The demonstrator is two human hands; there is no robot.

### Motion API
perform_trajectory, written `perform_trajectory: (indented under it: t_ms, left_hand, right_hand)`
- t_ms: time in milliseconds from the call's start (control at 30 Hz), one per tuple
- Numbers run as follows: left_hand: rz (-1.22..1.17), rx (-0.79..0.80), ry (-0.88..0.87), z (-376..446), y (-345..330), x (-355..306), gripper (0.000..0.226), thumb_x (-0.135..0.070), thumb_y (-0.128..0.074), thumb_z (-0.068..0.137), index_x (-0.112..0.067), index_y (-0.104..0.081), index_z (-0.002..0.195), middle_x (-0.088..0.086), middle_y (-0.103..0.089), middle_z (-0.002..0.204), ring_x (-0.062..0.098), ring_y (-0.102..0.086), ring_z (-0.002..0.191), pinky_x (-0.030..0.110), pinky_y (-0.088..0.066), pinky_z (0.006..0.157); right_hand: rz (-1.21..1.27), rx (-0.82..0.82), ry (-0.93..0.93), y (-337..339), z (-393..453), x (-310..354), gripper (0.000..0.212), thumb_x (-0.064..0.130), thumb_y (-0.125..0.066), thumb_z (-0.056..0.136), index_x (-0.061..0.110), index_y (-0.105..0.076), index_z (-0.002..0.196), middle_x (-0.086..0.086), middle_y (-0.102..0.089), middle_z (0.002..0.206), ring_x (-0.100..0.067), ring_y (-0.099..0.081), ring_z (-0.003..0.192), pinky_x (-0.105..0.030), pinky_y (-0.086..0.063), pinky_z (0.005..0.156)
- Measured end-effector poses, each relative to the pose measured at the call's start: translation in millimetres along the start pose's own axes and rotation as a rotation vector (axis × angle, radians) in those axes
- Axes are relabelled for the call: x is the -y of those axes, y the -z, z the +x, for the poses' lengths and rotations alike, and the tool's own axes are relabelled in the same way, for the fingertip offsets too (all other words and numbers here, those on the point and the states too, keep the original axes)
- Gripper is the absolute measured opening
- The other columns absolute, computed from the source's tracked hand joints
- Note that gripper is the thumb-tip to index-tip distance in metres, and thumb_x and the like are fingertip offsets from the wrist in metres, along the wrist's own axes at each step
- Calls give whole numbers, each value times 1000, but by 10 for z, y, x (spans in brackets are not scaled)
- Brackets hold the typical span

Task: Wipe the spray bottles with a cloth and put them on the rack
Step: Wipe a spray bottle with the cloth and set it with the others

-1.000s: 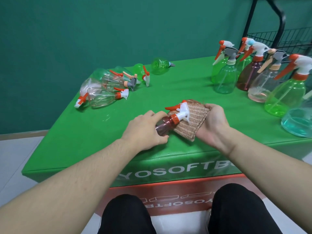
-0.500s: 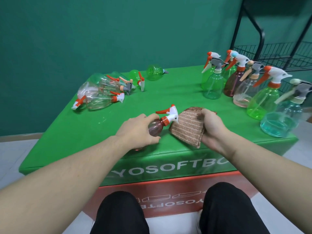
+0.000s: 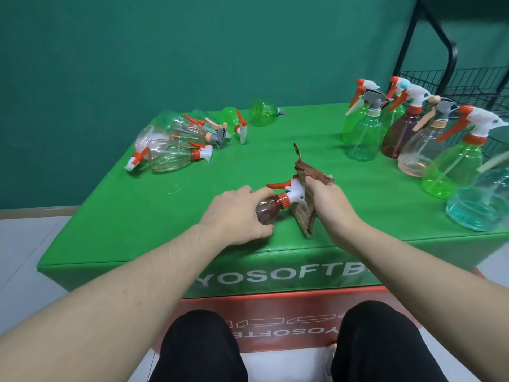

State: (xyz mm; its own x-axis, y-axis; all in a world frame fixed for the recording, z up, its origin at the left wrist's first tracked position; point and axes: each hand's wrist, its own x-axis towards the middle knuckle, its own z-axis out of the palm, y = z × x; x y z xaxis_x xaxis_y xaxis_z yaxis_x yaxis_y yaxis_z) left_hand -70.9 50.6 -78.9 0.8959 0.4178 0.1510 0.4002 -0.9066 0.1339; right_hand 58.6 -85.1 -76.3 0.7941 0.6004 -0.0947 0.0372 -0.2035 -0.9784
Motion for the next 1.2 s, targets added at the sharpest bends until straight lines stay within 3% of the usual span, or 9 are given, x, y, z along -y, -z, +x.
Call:
perform_trajectory:
  t_ms: [167, 500, 767, 900, 1000, 1067, 1133, 1200]
  left_hand:
    - [-53, 8, 54, 74, 8, 24, 66, -57, -72, 82, -44, -46, 141, -5, -59, 104, 21, -59, 88, 28, -49, 74]
    - [-98, -48, 72, 13, -29, 60, 68, -61, -71, 83, -45, -43, 143, -4, -62, 115, 20, -60, 94, 28, -50, 79]
    - [-85, -74, 39, -60, -27, 53, 65, -63, -67, 85, -46, -42, 142, -5, -61, 116, 19, -61, 97, 31, -54, 84]
    - [-110, -83, 72, -40, -39, 69, 63, -60, -69, 85, -45, -45, 141, -5, -61, 114, 17, -58, 91, 26, -45, 75]
    - [-113, -70, 79, -19, -47, 64, 65, -60, -71, 85, -44, -44, 142, -6, -60, 114, 16, -57, 89, 24, -43, 73]
    - [-129, -68, 91, -11, -47, 75, 65, -59, -71, 85, -45, -44, 142, -6, -60, 115, 16, -58, 90, 24, -43, 72]
    - [-144, -66, 103, -9, -38, 79, 65, -58, -72, 85, -44, -43, 142, -6, -60, 115, 16, -57, 89, 23, -41, 71]
    - [-138, -66, 103, -11, -26, 74, 65, -58, -71, 86, -44, -43, 143, -7, -58, 113, 15, -56, 88, 21, -38, 65]
  right_hand:
    - [-110, 25, 65, 61, -121, -50, 37, 46, -47, 96, 22, -75, 101, 6, -76, 105, -19, -67, 107, -41, -46, 106]
    - [-213, 67, 107, 39, -171, 4, 36, 39, -41, 106, 21, -70, 119, 4, -69, 116, -16, -61, 112, -33, -43, 102]
    - [-187, 87, 58, -157, 186, 61, 37, 37, -41, 107, 18, -72, 111, -1, -72, 112, -23, -64, 111, -33, -44, 95]
    - [-329, 61, 131, -169, 89, 22, 40, 47, -37, 107, 28, -66, 128, 0, -68, 126, -20, -60, 116, -31, -43, 96]
    - [-496, 71, 231, -109, -95, 13, 42, 44, -34, 109, 31, -55, 142, 1, -65, 131, -23, -59, 119, -23, -37, 81]
    - [-547, 79, 281, -42, -201, 15, 38, 37, -36, 109, 28, -58, 138, 3, -64, 127, -23, -59, 117, -19, -33, 74]
    - [-558, 96, 252, 31, -244, -7, 36, 37, -37, 109, 19, -66, 123, -2, -69, 121, -23, -61, 106, -25, -36, 69]
    - [-509, 115, 204, 94, -263, 20, 38, 38, -37, 108, 15, -67, 114, -5, -71, 112, -22, -63, 102, -26, -42, 75]
